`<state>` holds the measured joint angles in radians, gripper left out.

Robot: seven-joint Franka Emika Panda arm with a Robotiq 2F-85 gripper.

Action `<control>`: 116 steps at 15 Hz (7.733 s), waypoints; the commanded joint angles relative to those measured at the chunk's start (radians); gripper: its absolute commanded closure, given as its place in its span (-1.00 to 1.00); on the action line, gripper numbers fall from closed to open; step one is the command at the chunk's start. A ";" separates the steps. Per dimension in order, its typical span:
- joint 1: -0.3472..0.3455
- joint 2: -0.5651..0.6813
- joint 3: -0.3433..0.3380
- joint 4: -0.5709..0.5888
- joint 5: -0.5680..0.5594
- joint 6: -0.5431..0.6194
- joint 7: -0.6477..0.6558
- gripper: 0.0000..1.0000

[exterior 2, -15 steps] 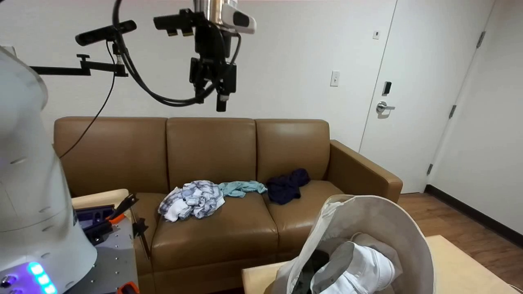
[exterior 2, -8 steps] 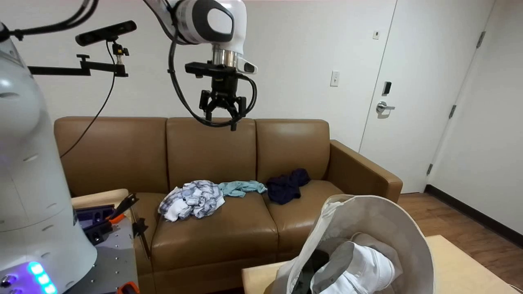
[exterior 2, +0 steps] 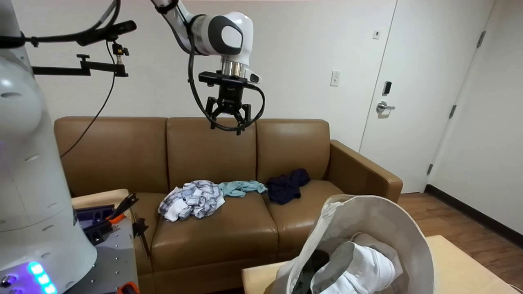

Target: Move the white cloth to the right

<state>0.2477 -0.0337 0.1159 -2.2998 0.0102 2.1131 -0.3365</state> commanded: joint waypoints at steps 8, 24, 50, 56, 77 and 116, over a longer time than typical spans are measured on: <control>-0.024 0.617 0.142 0.265 -0.089 0.515 -0.320 -1.00; 0.017 1.054 0.275 0.806 -0.170 0.218 -0.573 -1.00; 0.483 1.607 0.138 1.594 -0.202 -0.111 -0.804 -1.00; 0.588 1.535 0.057 1.376 -0.245 -0.030 -0.800 -1.00; 0.931 1.538 -0.309 0.989 -0.251 0.587 0.000 -0.46; 1.014 1.469 -0.694 1.112 -0.557 0.069 0.773 0.78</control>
<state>1.3120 1.4781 -0.6302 -1.1672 -0.5806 2.0793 0.4745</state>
